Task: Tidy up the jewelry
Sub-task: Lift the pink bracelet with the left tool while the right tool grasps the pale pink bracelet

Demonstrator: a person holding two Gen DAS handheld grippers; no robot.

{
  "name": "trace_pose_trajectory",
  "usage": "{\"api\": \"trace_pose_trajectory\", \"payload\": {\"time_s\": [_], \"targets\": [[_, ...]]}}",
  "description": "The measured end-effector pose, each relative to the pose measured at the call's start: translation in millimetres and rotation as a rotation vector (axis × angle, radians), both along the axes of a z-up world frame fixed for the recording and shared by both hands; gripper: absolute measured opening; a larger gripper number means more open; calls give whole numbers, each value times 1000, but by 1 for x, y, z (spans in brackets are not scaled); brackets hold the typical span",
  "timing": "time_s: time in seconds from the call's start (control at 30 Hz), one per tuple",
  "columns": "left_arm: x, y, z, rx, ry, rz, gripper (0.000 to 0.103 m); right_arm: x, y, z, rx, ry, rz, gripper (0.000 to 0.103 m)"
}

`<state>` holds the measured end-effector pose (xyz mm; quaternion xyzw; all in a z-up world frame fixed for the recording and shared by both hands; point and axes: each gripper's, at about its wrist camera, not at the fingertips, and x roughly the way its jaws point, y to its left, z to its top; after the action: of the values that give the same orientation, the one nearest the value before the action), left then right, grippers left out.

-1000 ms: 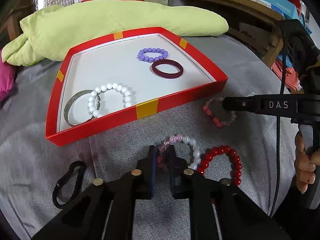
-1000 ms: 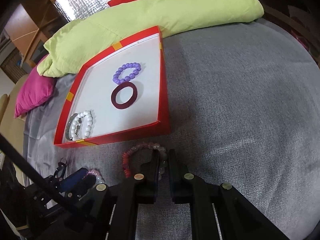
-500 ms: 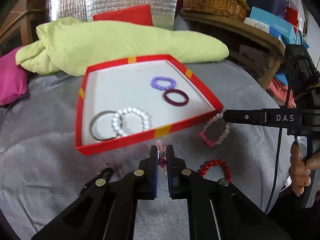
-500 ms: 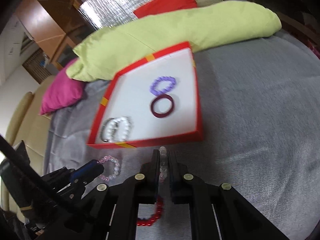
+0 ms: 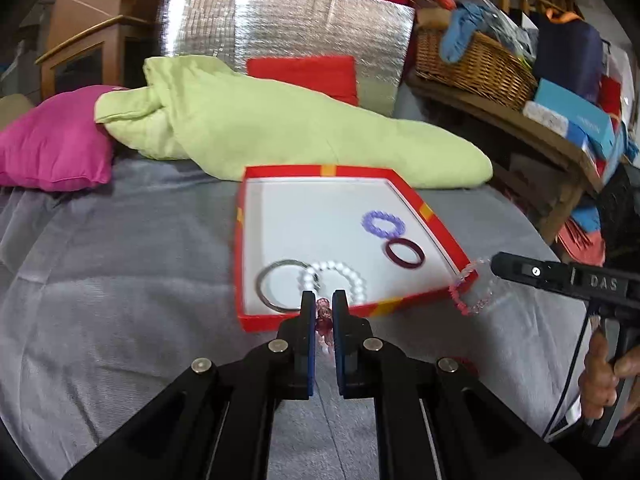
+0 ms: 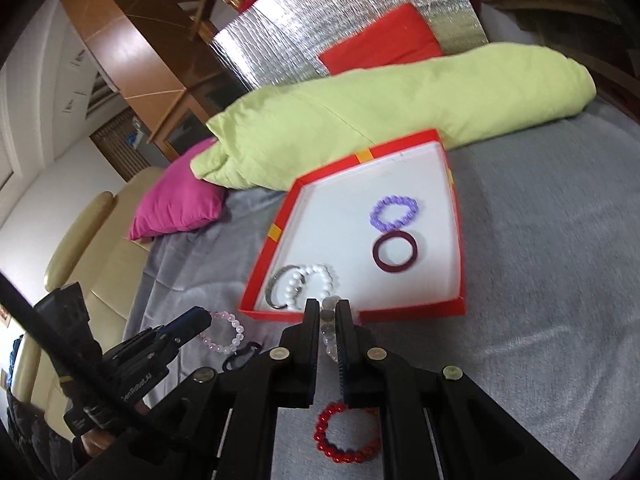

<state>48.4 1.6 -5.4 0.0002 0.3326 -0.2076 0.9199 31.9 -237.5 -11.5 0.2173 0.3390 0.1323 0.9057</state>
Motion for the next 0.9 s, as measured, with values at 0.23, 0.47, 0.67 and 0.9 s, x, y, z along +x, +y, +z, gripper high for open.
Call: {"api": "trace_pose_trajectory", "payload": {"time_s": [0.23, 0.47, 0.67, 0.9], "targets": [[3, 2, 2, -6, -14, 38, 8, -1, -4, 4, 16, -30, -26, 9], [6, 3, 3, -4, -20, 71, 8, 0, -1, 7, 21, -47, -29, 9], [10, 2, 3, 11, -19, 97, 8, 2, 2, 6, 16, -48, -30, 9], [16, 0, 1, 26, -12, 125, 8, 7, 8, 4, 6, -44, -27, 9]]}}
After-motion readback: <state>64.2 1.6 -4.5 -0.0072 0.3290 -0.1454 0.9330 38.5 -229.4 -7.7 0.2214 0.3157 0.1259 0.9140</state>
